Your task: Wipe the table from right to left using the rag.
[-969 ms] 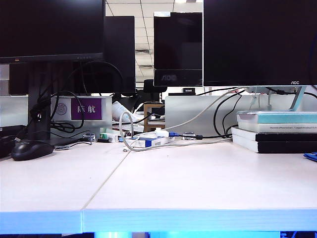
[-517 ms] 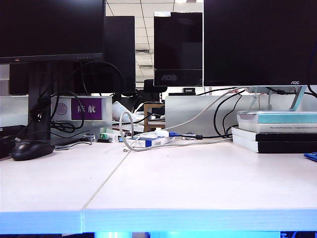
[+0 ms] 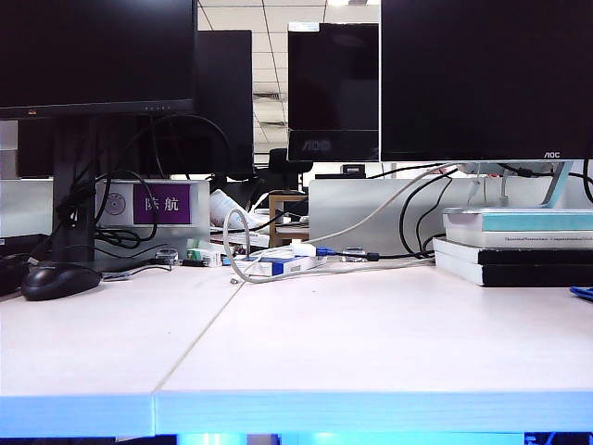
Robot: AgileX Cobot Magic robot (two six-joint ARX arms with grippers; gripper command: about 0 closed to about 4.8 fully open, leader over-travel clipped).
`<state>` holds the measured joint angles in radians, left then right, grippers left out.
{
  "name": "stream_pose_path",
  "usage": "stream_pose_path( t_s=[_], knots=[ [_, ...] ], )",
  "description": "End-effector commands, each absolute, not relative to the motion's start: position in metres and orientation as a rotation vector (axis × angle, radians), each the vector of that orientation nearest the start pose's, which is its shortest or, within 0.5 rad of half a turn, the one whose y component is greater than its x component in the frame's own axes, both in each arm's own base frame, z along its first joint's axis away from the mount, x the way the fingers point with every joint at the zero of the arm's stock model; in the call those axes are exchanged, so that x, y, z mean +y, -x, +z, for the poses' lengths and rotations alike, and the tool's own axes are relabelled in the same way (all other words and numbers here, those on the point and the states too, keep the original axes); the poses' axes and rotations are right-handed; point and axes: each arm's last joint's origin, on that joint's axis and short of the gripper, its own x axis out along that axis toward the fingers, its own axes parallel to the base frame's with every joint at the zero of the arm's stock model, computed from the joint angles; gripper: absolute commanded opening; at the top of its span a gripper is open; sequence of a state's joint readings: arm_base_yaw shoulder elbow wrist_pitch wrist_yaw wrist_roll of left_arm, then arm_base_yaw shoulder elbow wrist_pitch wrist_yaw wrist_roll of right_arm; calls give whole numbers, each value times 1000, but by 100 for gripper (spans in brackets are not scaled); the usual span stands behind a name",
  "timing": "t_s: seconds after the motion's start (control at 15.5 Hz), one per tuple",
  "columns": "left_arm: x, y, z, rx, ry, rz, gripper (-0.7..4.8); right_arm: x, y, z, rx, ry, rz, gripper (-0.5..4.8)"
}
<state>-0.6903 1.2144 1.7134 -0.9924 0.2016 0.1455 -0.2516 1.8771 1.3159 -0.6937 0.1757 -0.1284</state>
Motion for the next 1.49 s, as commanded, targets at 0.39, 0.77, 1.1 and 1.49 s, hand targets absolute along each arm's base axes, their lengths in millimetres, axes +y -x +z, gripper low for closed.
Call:
stream_pose_path(
  t_s=[0.39, 0.77, 1.1, 1.49],
  knots=[
    [-130, -148, 478, 415, -256, -916, -5, -97, -352, 172, 1361, 67, -281, 102],
    [-130, -148, 478, 415, -257, -916, -5, -96, -346, 171, 1448, 184, -160, -6],
    [-131, -148, 478, 416, -250, -941, -5, -94, -340, 170, 1509, 176, -146, -6],
    [-131, -148, 478, 417, -250, -941, -5, -91, -339, 170, 1515, 91, -203, -6]
  ],
)
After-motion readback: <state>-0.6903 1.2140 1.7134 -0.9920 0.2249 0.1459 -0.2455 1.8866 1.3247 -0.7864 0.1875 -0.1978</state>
